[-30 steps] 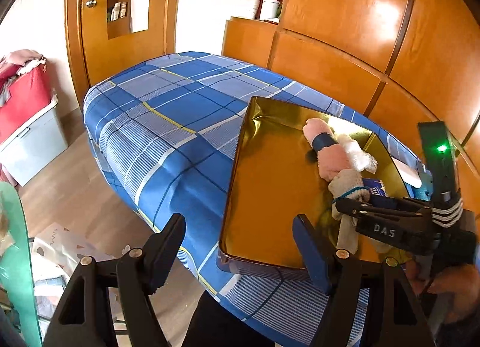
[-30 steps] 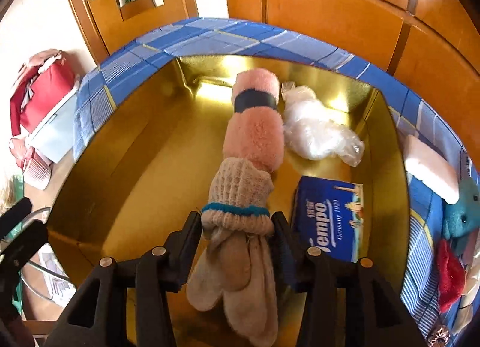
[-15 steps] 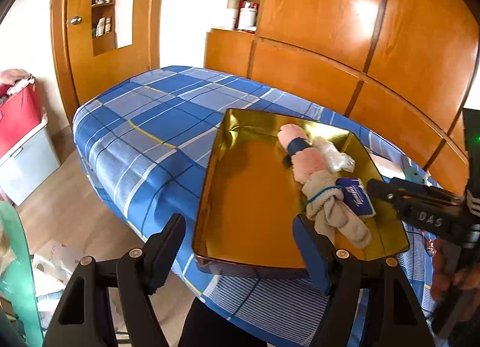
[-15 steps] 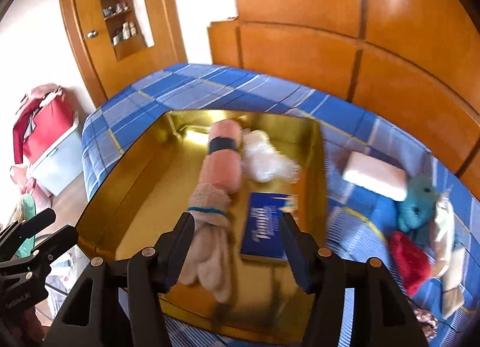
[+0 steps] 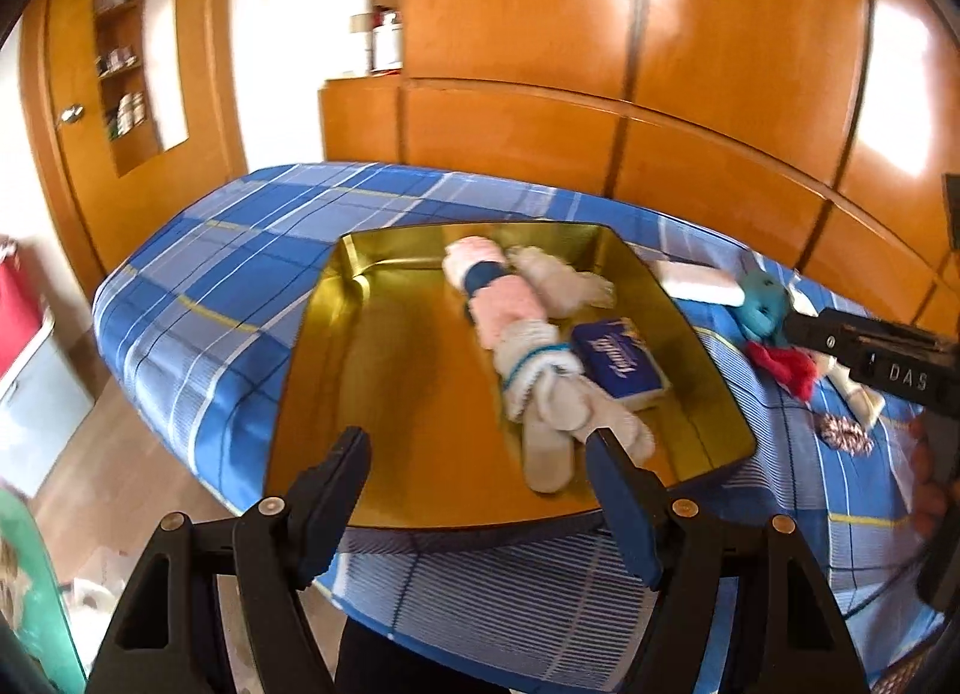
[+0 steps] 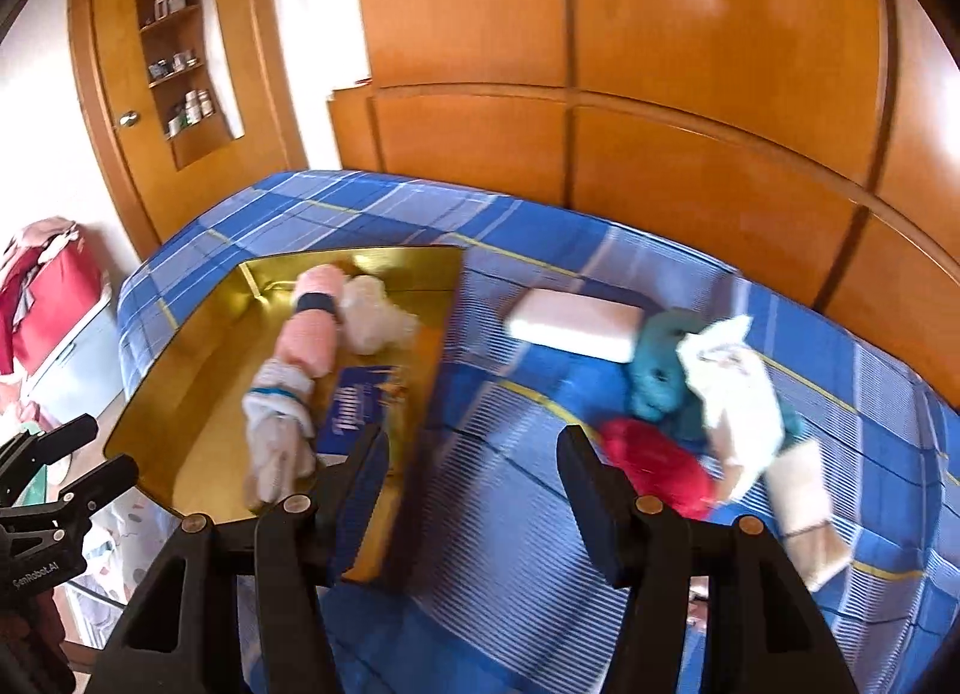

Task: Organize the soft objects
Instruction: 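Move both tools back toward the teal plush and red cloth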

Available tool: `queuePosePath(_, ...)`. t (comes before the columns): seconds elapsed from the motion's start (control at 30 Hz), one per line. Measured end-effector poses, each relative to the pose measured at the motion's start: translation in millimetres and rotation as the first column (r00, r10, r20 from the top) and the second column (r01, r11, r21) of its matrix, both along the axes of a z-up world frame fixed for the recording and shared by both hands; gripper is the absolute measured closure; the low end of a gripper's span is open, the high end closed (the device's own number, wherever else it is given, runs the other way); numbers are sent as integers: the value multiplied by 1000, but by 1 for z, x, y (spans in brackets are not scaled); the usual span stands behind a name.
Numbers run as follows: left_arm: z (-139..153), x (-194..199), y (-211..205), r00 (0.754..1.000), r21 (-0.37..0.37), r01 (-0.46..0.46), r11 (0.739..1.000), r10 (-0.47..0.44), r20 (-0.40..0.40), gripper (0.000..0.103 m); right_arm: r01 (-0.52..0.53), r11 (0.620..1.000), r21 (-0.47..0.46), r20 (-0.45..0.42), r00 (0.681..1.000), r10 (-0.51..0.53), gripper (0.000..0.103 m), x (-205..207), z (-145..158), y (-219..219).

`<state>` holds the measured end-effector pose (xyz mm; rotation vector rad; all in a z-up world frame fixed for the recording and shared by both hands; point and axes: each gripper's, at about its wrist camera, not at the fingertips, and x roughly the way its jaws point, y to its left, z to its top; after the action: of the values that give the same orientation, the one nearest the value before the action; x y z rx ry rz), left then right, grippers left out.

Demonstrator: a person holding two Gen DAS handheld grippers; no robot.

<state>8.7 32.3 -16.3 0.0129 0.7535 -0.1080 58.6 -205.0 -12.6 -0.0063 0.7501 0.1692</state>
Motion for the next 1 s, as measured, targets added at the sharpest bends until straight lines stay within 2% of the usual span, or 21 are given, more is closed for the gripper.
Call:
queuePosePath(0.27,8,4,-43,993,45,115,992,-115,12,29,154,988,-14,35,987,-154,44,-15,11,-75)
queuePosePath(0.53,13,8,-94,975,83,218,973,-220,19,29,346,938,-32,38,938,-345,44,-24,0,-162)
queuePosePath(0.67,12,11,-120,964,101,264,959,-266,4,29,434,901,20,13,901,-434,44,-28,-15,-199)
queuePosePath(0.77,9,14,-139,955,111,295,949,-297,-5,29,493,866,82,-47,870,-491,44,-29,-24,-221)
queuePosePath(1.0,-3,30,-180,935,81,353,932,-348,-66,29,538,828,159,-96,843,-530,44,-31,-28,-241)
